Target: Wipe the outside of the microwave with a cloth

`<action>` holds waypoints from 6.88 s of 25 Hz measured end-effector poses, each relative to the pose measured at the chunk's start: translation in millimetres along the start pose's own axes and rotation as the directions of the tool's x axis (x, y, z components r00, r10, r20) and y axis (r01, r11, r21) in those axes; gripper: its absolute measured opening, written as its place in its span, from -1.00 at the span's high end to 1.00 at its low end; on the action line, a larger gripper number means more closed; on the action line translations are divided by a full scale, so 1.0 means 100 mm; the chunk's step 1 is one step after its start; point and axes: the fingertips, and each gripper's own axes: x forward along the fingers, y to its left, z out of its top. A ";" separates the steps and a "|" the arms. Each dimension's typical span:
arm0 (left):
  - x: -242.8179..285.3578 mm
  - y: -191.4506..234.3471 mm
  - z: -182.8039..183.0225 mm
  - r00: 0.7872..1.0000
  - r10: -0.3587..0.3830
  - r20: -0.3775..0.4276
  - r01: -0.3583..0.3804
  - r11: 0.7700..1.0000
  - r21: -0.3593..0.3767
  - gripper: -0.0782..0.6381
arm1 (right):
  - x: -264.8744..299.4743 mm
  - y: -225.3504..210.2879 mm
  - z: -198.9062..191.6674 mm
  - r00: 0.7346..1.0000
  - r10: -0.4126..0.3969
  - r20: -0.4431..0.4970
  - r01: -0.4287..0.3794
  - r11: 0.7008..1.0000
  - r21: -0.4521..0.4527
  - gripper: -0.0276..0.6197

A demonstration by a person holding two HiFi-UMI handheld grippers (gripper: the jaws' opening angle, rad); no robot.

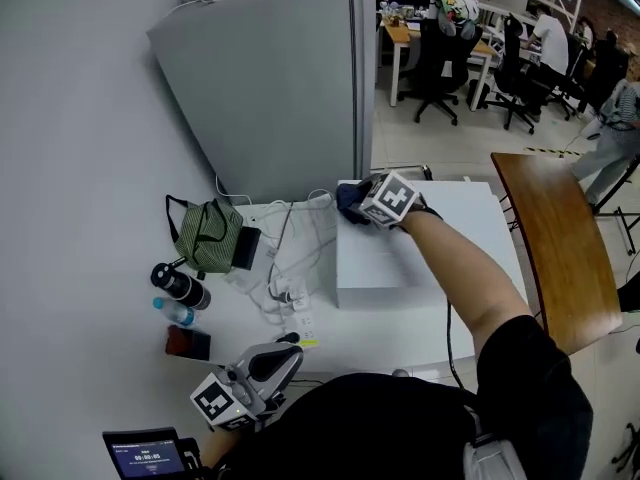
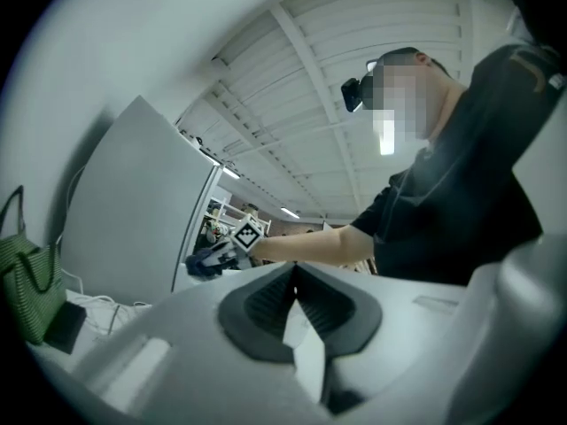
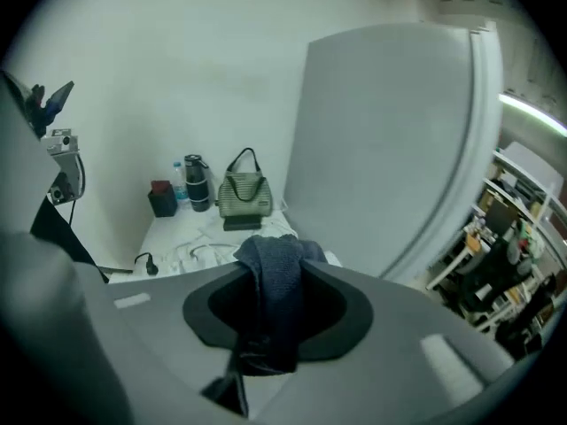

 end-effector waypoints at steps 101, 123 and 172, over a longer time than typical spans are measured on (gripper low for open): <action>-0.58 -1.12 0.04 0.997 0.016 0.071 -0.017 1.000 0.015 0.77 | -0.11 1.69 -0.01 0.997 0.069 -0.019 -0.072 0.975 -0.210 0.60; 1.03 -2.09 -0.38 0.991 -0.133 0.017 0.133 0.991 -0.020 0.77 | -2.91 0.18 -2.68 0.979 -0.199 -0.039 0.201 0.978 0.056 0.60; -1.21 -1.37 -0.33 0.999 0.036 -0.005 -0.036 0.996 -0.076 0.77 | -0.21 1.93 -0.61 0.816 -0.294 0.498 -0.316 0.495 0.809 0.62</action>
